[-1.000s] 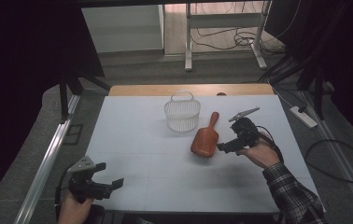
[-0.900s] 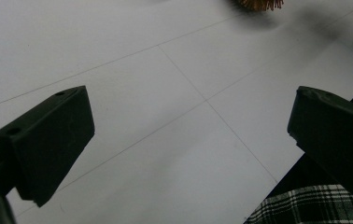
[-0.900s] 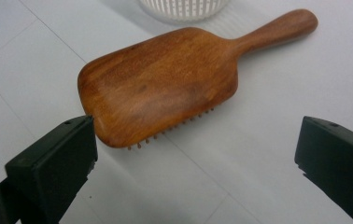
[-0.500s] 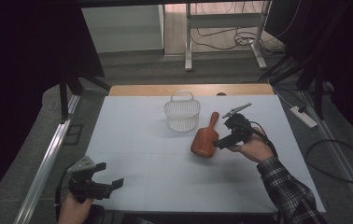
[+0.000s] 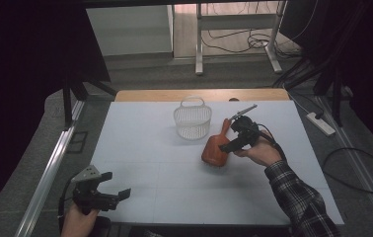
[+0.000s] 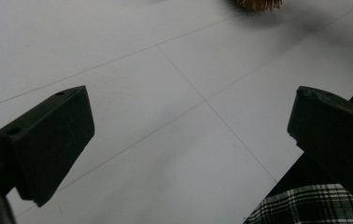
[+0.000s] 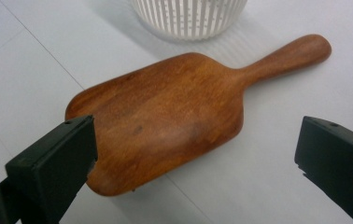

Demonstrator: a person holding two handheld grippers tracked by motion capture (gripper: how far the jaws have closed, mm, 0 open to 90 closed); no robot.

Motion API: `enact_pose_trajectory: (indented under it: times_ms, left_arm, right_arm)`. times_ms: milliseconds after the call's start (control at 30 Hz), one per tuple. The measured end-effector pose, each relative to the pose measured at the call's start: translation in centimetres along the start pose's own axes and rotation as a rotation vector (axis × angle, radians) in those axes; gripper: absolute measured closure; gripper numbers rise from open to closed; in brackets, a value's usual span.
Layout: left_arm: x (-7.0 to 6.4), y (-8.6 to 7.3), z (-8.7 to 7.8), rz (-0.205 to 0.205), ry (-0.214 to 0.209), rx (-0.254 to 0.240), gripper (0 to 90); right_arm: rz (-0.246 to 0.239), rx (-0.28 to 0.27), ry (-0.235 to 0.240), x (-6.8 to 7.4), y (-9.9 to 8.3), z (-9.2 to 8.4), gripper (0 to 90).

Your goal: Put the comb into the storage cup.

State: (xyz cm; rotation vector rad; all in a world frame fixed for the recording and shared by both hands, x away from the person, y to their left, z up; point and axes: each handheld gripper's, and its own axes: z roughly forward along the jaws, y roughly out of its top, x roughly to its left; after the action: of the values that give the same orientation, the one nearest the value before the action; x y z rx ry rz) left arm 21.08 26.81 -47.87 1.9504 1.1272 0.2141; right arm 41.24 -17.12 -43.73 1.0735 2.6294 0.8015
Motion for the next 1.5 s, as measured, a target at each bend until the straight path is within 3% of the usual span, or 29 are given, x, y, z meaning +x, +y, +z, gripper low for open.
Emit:
enact_pose_trajectory:
  times_ms: [1033,1233,1500]
  left_arm:
    - [0.0,0.0,0.0,0.004,-0.006,0.002,0.7]
    - [0.0,0.0,0.1,0.005,-0.007,0.002,0.7]
    - [0.0,0.0,0.1,0.007,-0.009,0.003,0.8]
  right_arm:
    - [-0.028,0.046,0.007,0.2,3.2,3.4,0.9]
    - [-0.051,0.058,0.004,0.3,3.7,3.9,10.2]
    - [-0.060,0.036,0.038,0.2,4.1,4.2,40.4]
